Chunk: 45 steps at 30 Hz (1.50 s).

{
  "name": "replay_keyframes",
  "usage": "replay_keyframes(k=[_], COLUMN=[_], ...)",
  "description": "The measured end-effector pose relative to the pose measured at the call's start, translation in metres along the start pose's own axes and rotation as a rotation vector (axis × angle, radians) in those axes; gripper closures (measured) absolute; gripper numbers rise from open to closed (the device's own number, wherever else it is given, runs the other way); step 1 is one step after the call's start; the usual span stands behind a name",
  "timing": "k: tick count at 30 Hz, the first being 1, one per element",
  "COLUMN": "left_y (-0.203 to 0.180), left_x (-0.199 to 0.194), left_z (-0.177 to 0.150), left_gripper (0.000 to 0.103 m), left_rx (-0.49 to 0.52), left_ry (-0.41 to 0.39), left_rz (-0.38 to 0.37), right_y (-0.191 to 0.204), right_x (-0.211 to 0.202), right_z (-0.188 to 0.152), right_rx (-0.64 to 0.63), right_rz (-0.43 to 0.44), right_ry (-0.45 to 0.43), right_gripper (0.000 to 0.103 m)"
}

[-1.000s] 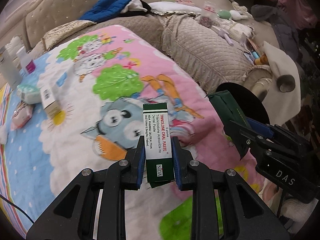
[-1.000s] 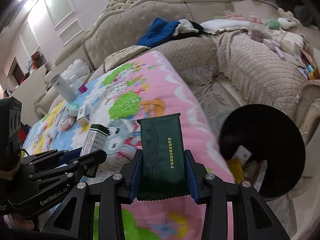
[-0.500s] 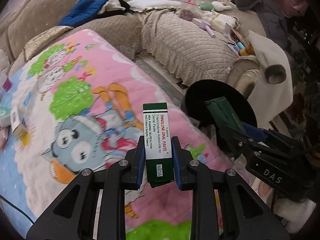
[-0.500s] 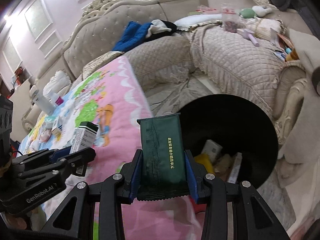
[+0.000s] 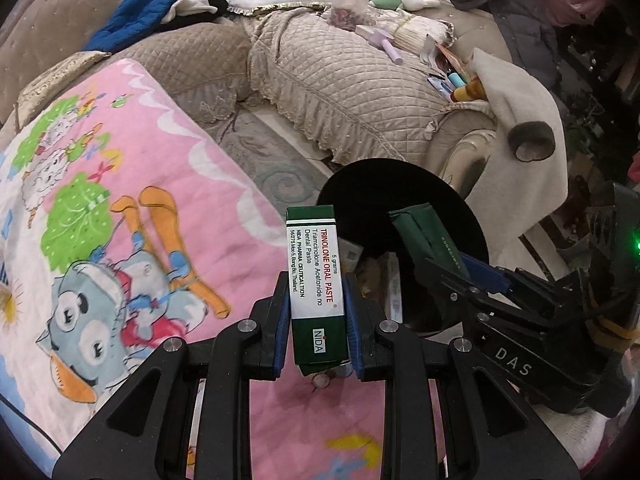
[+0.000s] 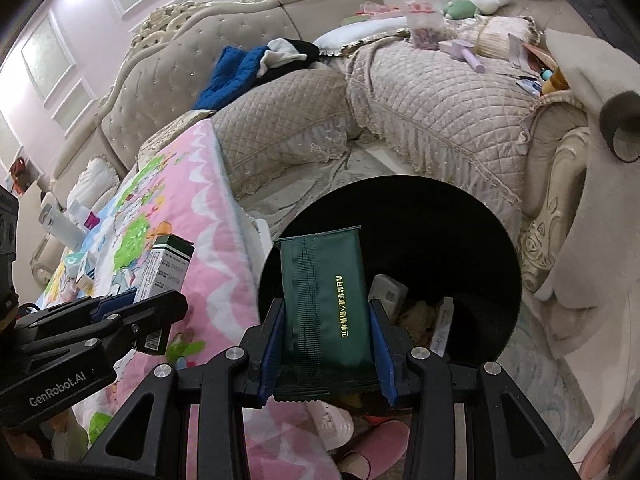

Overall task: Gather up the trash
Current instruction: 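Carry toothpaste box and pouch over the black bin and open both tools, then return both tools to the items on the quilt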

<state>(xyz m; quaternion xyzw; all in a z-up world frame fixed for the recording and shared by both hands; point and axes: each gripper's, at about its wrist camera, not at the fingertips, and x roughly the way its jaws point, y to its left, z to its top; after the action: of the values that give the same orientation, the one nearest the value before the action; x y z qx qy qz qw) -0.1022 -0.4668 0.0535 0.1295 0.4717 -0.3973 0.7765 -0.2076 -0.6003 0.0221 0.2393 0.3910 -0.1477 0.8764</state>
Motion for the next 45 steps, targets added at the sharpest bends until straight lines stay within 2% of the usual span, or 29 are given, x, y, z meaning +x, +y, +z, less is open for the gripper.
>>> replay_keyframes(k=[4,9,11,12,13,14,18,23,28,34,39,45], left_y=[-0.002,-0.003,-0.002,-0.001,0.000,0.002,0.010,0.028,0.063,0.119,0.173,0.240], left_x=[0.007,0.011,0.012,0.011,0.010,0.008,0.003,-0.015,-0.037,-0.065,-0.088,-0.120], left_z=[0.005,0.014,0.016,0.016,0.016,0.015,0.012,-0.001,-0.023,-0.051,-0.075,-0.106], left_gripper=[0.081,0.079,0.068,0.056,0.051,0.051,0.051,0.051,0.051,0.051,0.051,0.051], left_rx=[-0.015,-0.051,-0.069,-0.080,-0.090,-0.097,-0.100,-0.086,-0.101,-0.182,-0.273,-0.395], left_ry=[0.011,0.008,0.007,0.003,-0.002,-0.008,0.004,-0.012,-0.031,-0.048,-0.055,-0.081], left_rz=[-0.044,-0.143,-0.175,-0.188,-0.199,-0.205,-0.174,-0.062,0.015,0.083,0.154,0.213], right_y=[-0.006,-0.017,-0.022,-0.024,-0.026,-0.026,-0.023,-0.007,0.027,0.077,0.123,0.178], right_x=[0.002,0.004,0.004,0.003,0.003,0.002,0.001,0.001,0.004,0.014,0.023,0.039], right_z=[0.003,0.011,0.012,0.013,0.013,0.012,0.009,0.005,0.003,0.000,-0.007,-0.018], right_rx=[0.018,0.056,0.072,0.082,0.088,0.091,0.092,0.072,0.013,-0.062,-0.152,-0.229], right_rz=[-0.008,-0.024,-0.030,-0.034,-0.038,-0.041,-0.036,-0.006,0.032,0.083,0.132,0.187], right_ry=[-0.002,-0.020,-0.032,-0.033,-0.033,-0.032,-0.018,-0.006,0.005,0.037,0.068,0.110], right_gripper=[0.064,0.064,0.053,0.053,0.053,0.053,0.052,0.052,0.052,0.048,0.047,0.041])
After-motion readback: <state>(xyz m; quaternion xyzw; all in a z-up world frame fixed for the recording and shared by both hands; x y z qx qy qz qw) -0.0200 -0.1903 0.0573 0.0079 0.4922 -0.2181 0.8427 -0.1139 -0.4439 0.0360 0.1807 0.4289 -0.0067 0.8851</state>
